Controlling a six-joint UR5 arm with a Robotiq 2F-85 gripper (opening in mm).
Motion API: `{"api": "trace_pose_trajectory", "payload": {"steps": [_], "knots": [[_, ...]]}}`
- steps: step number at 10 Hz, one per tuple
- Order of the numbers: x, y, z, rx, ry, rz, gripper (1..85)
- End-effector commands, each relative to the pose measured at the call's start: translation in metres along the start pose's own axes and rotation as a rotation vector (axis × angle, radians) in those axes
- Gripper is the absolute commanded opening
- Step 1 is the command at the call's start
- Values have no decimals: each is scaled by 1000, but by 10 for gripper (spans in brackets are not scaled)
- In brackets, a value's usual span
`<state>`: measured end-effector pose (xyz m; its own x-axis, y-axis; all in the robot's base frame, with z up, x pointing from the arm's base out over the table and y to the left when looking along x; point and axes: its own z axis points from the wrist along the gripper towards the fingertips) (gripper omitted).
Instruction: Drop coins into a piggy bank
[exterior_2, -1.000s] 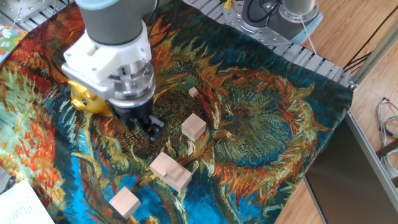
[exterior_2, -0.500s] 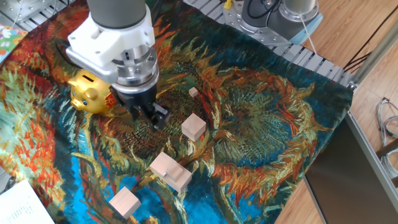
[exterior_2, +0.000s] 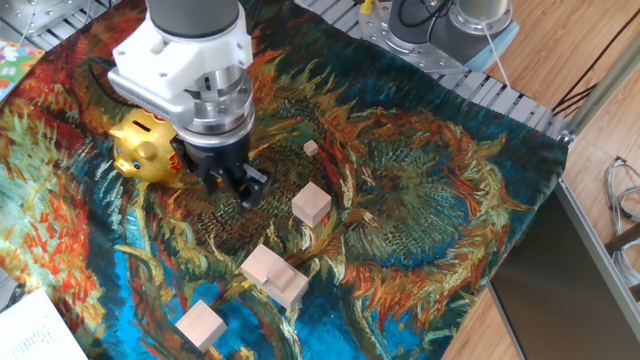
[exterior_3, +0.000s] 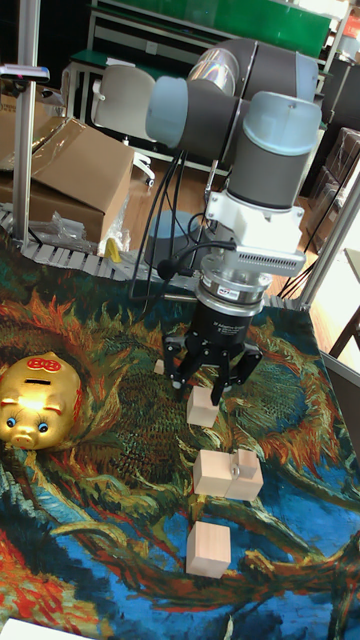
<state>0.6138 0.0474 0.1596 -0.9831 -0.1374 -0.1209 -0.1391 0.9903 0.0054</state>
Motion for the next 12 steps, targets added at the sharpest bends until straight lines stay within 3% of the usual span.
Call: {"api": "trace_pose_trajectory", "payload": {"steps": [1,5,6,7,9,12], "knots": [[-4,3,-2,-15,-16,-11,520],[-42,48,18,-20,-3,35,517],[-50,50,24,-14,-2,35,517],[-51,47,26,1,7,33,513],[-36,39,25,32,64,18,500],[-29,48,24,-1,92,33,550]]}}
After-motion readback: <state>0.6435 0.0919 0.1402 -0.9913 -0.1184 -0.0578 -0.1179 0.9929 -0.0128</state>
